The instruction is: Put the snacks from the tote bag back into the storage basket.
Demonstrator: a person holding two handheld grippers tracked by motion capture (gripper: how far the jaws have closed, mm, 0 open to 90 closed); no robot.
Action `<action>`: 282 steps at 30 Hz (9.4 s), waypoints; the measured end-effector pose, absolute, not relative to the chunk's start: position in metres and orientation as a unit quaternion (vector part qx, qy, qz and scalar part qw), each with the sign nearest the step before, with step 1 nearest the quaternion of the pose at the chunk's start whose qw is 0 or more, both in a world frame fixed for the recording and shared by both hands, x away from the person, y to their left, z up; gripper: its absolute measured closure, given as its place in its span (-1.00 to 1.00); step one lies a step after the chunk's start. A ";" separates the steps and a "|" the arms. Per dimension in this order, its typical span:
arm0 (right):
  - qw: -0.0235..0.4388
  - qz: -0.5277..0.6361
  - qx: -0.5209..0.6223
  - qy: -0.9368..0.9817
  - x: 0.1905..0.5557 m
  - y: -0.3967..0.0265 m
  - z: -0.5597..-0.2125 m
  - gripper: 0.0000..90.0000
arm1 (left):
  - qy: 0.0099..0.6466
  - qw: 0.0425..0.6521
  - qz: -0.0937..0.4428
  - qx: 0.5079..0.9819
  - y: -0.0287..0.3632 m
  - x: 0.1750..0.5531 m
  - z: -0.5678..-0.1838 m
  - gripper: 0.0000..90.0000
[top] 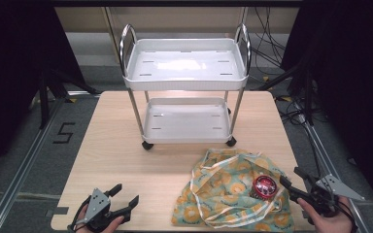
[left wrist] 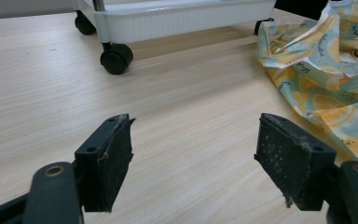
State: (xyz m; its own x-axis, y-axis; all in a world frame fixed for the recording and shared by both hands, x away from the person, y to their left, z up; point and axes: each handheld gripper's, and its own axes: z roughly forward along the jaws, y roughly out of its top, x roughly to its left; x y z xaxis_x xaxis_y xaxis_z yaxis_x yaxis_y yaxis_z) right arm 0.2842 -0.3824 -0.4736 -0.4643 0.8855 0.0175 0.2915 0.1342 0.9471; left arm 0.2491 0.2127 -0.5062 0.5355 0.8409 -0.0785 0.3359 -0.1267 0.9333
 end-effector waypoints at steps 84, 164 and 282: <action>0.188 0.486 0.311 0.795 0.298 -0.335 -0.485 -0.42 | 0.404 0.520 0.245 0.712 0.205 0.251 -0.504 -0.40; 0.175 0.488 0.252 0.817 0.339 -0.275 -0.430 -0.42 | 0.409 0.523 0.246 0.706 0.209 0.248 -0.501 -0.36; 0.143 0.505 0.174 0.833 0.368 -0.205 -0.408 -0.42 | 0.403 0.528 0.253 0.704 0.209 0.248 -0.498 -0.34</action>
State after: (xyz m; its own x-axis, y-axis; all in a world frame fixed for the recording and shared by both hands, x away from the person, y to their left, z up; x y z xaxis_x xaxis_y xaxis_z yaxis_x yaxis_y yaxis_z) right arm 0.3684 -0.2048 -0.4081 -0.8988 0.4338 -0.0627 0.1454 0.4301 0.8910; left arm 0.2475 0.2092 -0.4981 0.5470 0.8342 -0.0696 0.3002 -0.1179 0.9466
